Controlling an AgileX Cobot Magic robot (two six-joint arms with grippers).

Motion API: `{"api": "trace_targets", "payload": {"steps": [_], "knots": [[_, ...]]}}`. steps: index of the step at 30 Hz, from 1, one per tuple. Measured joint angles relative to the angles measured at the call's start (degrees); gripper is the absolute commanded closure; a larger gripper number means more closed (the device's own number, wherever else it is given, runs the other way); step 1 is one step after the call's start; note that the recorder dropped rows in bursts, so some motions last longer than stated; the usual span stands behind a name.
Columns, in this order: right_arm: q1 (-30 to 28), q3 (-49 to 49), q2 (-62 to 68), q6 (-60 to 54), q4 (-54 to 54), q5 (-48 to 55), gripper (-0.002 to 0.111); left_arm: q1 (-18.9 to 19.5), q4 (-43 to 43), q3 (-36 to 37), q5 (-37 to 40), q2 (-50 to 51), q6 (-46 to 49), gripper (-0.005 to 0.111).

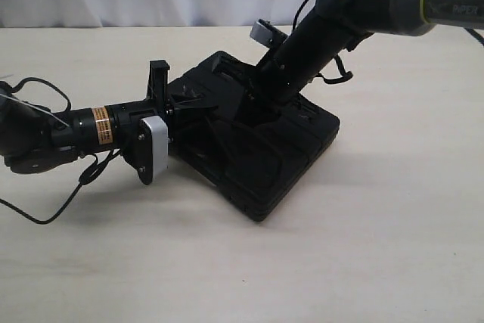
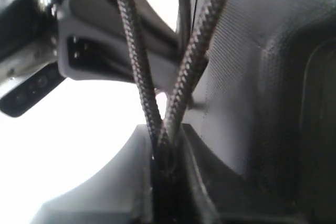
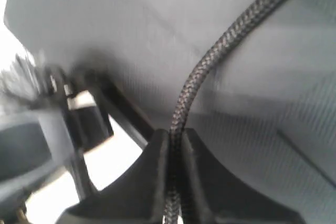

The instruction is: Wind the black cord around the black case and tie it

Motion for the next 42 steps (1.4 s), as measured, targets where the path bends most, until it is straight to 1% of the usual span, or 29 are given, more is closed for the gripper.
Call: {"api": "trace_targets", "payload": {"steps": [4, 8, 9, 12, 13, 17, 18, 22, 27, 30, 35, 42], "knots": [[0.00, 0.00, 0.00, -4.39, 0.00, 2.92, 0.103, 0.00, -0.33, 0.00, 0.47, 0.00, 0.12, 0.107], [0.00, 0.00, -0.13, -6.98, 0.00, 4.22, 0.093, 0.00, -0.59, 0.00, 0.70, 0.00, 0.12, 0.107], [0.00, 0.00, -0.25, -7.07, -0.28, 4.21, 0.089, 0.00, -0.59, 0.00, 0.70, 0.00, 0.12, 0.107], [0.00, 0.00, -1.40, -8.77, -0.40, 5.17, 0.082, 0.00, -0.59, 0.00, 0.70, 0.00, 0.12, 0.107], [0.00, 0.00, -1.69, -8.77, -0.48, 5.40, 0.076, 0.00, -0.59, 0.00, 0.70, 0.00, 0.12, 0.107], [0.00, 0.00, -2.59, -8.77, -1.75, 6.06, 0.060, 0.00, -0.59, 0.00, 0.81, 0.00, 0.12, 0.107], [0.00, 0.00, -2.73, -8.77, -2.37, 6.16, 0.058, 0.00, -0.59, 0.00, 0.81, 0.00, 0.12, 0.107], [-0.10, 0.00, -3.07, -8.77, -3.37, 6.79, 0.058, 0.00, -0.59, 0.00, 0.81, 0.00, 0.12, 0.107], [-0.70, -1.72, -8.26, -7.34, -11.20, 8.15, 0.058, 0.00, -0.59, 0.00, 0.92, 0.00, 0.12, 0.107], [-0.77, -1.68, -13.68, -6.62, -14.45, 12.01, 0.058, 0.00, -0.59, 0.00, 0.92, 0.00, 0.12, 0.107], [3.33, 4.68, -18.75, -6.38, -15.01, 13.03, 0.060, 0.00, -0.59, 0.00, 0.92, 0.00, 0.12, 0.107], [10.14, 16.91, -19.05, -5.96, -11.79, 11.78, 0.060, 0.00, -0.59, 0.00, 0.92, 0.00, 0.12, 0.107]]}}
